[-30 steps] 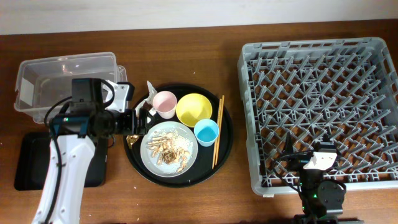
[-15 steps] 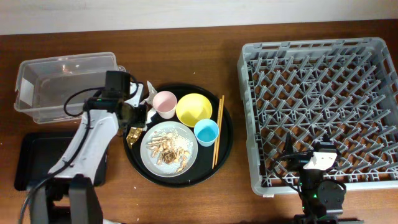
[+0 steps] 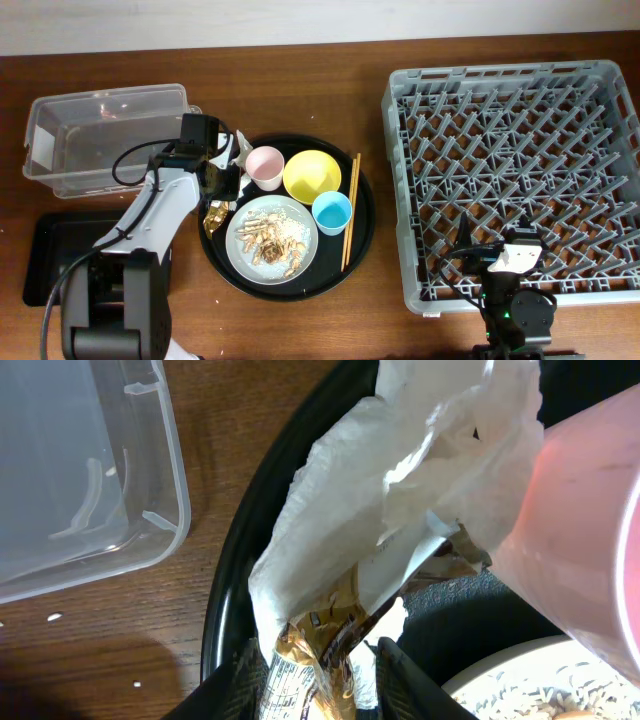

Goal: Sort waste into correct bins and load items into the dishwasher rack
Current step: 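Reach the left gripper to the foil wrapper and grasp it, then carry the foil wrapper with the left gripper into the clear bin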

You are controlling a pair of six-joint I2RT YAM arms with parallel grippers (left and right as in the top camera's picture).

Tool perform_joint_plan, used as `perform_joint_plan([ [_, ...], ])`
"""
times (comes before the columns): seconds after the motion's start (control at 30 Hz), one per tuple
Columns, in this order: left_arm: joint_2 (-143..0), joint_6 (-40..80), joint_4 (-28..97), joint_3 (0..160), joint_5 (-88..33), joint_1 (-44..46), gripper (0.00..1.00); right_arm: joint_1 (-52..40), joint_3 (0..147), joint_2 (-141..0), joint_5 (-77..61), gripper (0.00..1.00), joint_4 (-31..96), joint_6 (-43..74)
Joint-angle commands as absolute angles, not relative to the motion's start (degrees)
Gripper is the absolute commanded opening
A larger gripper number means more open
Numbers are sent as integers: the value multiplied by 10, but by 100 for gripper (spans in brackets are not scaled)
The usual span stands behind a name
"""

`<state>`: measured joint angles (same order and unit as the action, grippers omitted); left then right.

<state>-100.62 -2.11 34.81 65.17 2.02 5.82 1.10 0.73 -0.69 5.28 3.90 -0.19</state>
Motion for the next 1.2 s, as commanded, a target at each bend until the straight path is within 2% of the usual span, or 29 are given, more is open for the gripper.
perform_joint_plan([
  [0.0, -1020, -6, 345, 657, 20, 59, 30, 15, 3, -3, 58, 99, 41, 0],
  [0.03, -1022, -6, 345, 657, 10, 59, 24, 15, 3, -3, 58, 99, 41, 0],
  [0.23, -1032, -7, 329, 655, 9, 59, 24, 15, 3, -3, 58, 99, 41, 0],
  [0.3, -1046, -6, 331, 655, 8, 59, 4, 15, 3, -4, 58, 99, 41, 0],
  [0.33, -1045, -6, 331, 655, 8, 59, 1, 15, 3, -4, 58, 99, 41, 0],
  [0.47, -1017, -6, 350, 661, -18, 59, 1, 15, 3, -4, 58, 99, 41, 0],
  [0.7, -810, 31, 425, 661, -21, 58, 1, 15, 3, -4, 58, 99, 41, 0],
  [0.77, -795, 37, 381, 661, -4, 58, 1, 15, 3, -4, 58, 99, 41, 0],
  [0.93, -803, 156, 141, 661, 208, 54, 1, 15, 3, -4, 58, 99, 41, 0],
  [0.97, -816, 184, 84, 661, 223, 41, 1, 15, 3, -4, 58, 99, 41, 0],
  [1.07, -879, 293, 15, 661, 223, -15, 1, 15, 3, -4, 58, 99, 41, 0],
  [1.17, -952, 306, -25, 661, 223, -70, 1, 15, 3, -4, 58, 99, 41, 0],
])
